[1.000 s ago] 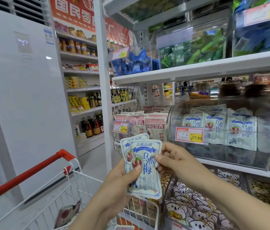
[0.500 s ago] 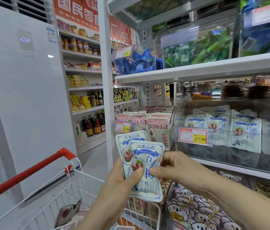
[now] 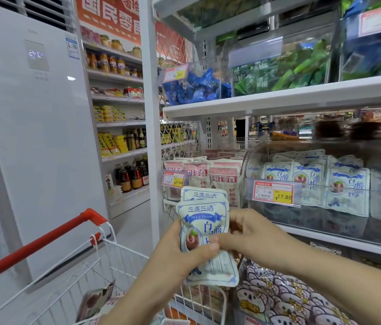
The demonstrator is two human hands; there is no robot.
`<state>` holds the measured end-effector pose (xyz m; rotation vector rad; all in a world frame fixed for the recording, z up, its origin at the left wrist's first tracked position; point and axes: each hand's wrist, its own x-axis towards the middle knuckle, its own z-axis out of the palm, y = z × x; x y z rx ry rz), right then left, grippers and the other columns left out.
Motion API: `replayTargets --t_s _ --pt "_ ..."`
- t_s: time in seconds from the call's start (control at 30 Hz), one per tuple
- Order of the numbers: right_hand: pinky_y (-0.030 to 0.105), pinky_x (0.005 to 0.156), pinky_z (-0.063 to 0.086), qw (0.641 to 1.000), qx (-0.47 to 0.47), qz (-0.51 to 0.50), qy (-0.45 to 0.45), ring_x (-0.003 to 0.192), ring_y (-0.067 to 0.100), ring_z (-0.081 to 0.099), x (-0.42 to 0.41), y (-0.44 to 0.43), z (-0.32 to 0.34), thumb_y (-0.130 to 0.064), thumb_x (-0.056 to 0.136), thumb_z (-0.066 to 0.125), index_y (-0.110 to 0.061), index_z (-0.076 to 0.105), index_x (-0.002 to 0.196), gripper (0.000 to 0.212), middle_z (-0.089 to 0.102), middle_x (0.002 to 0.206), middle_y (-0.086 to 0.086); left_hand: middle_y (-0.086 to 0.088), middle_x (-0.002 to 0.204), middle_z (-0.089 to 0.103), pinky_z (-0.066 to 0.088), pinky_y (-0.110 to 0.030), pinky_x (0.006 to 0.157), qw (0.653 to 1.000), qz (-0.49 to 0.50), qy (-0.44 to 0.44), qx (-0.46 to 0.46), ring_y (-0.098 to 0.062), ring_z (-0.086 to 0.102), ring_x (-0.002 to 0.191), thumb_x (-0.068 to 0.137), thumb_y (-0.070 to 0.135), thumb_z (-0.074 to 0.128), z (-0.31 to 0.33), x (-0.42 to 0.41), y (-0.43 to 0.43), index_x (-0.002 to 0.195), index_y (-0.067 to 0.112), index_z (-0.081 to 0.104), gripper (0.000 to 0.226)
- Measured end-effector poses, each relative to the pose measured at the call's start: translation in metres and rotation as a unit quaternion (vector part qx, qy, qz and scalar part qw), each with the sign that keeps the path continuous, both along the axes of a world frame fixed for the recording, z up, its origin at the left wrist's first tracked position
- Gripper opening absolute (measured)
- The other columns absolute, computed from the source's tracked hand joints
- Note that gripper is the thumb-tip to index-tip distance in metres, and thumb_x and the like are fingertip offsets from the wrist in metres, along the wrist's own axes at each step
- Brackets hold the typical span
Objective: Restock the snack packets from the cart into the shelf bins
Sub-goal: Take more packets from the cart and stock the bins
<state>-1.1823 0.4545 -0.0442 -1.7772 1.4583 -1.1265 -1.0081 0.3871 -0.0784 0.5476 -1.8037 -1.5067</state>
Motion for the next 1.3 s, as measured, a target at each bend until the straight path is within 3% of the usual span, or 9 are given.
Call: replayTargets --t_s 0.07,0.17,0.3,0.4,0.57,0.77,0.9,1.17,1.3 --pt "0.045 0.096 0.054 0.997 -0.032 -0.006 -0.064 0.106 0.024 0.07 0.001 0.004 -0.002 -0.017 0.092 0.069 -0.023 0.074 0.11 0.02 0.075 0.111 -0.005 0.003 0.117 0.075 0.055 -0.034 0.097 1.0 0.016 0.019 -0.011 -0.017 0.07 0.11 0.078 0.026 0.085 0.002 -0.004 0.003 0.129 0.024 0.057 0.058" --pt "0.053 0.094 0.053 0.984 -0.061 -0.022 -0.168 0.104 0.032 0.07 0.004 0.012 -0.007 -0.013 0.089 0.069 -0.019 0.078 0.101 0.016 0.077 0.107 0.003 -0.001 0.121 0.073 0.049 -0.048 0.104 0.998 0.022 0.05 0.004 -0.022 0.069 0.114 0.077 0.046 0.082 0.003 -0.01 0.007 0.128 0.023 0.062 0.06" --pt "0.061 0.095 0.049 0.983 -0.061 -0.046 -0.168 0.103 0.036 0.069 0.003 0.015 -0.009 -0.008 0.095 0.064 -0.023 0.078 0.102 0.021 0.077 0.104 0.005 -0.007 0.115 0.075 0.052 -0.051 0.099 0.995 0.023 0.086 0.05 -0.027 0.072 0.107 0.082 0.034 0.068 0.003 -0.018 0.01 0.125 0.019 0.064 0.045" --pt "0.047 0.097 0.053 0.994 -0.032 -0.069 -0.078 0.1 0.015 0.072 -0.011 0.019 0.005 -0.017 0.088 0.075 -0.027 0.067 0.109 0.025 0.076 0.105 -0.007 -0.004 0.111 0.076 0.054 -0.051 0.097 0.998 0.03 0.063 0.009 -0.025 0.073 0.103 0.082 0.03 0.069 0.011 -0.021 0.007 0.121 0.021 0.066 0.04" --pt "0.015 0.095 0.046 0.985 -0.058 -0.136 0.086 0.106 -0.022 0.051 -0.039 0.03 0.055 -0.065 0.049 0.085 -0.054 0.031 0.136 0.102 0.045 0.127 -0.035 0.001 0.113 0.076 0.053 -0.051 0.099 0.995 0.015 0.014 -0.1 -0.021 0.072 0.106 0.082 0.033 0.078 0.04 -0.041 -0.004 0.12 0.025 0.064 0.041" --pt "0.027 0.068 0.052 0.925 -0.203 -0.18 0.267 0.074 0.001 0.064 -0.085 0.036 0.111 -0.041 0.063 0.091 -0.026 0.059 0.1 0.051 0.069 0.084 -0.012 0.011 0.11 0.074 0.059 -0.038 0.087 0.97 0.005 -0.024 -0.241 -0.009 0.071 0.1 0.087 0.028 0.078 0.1 -0.096 -0.018 0.117 0.03 0.061 0.035" --pt "0.03 0.074 0.049 0.835 -0.261 -0.219 0.432 0.086 0.005 0.057 -0.123 0.04 0.136 -0.044 0.069 0.086 -0.027 0.055 0.104 0.049 0.057 0.094 -0.02 0.019 0.11 0.068 0.048 -0.012 0.085 0.931 0.032 -0.037 -0.362 0.011 0.061 0.099 0.083 0.029 0.081 0.133 -0.145 -0.021 0.118 0.031 0.059 0.041" --pt "0.029 0.062 0.041 0.776 -0.072 -0.269 0.565 0.072 0.01 0.052 -0.21 0.037 0.13 -0.049 0.074 0.076 -0.036 0.036 0.083 0.044 0.047 0.076 -0.016 0.014 0.107 0.07 0.052 -0.028 0.09 0.891 -0.058 -0.222 -0.391 -0.006 0.063 0.098 0.08 0.041 0.082 0.131 -0.256 -0.035 0.117 0.029 0.066 0.042" --pt "0.032 0.069 0.046 0.75 0.081 -0.265 0.601 0.087 0.019 0.061 -0.229 0.031 0.125 -0.047 0.069 0.082 -0.031 0.046 0.095 0.047 0.06 0.093 -0.006 0.005 0.104 0.074 0.056 -0.041 0.095 0.868 -0.142 -0.32 -0.352 -0.017 0.069 0.097 0.079 0.041 0.083 0.118 -0.307 -0.042 0.109 0.023 0.071 0.037"
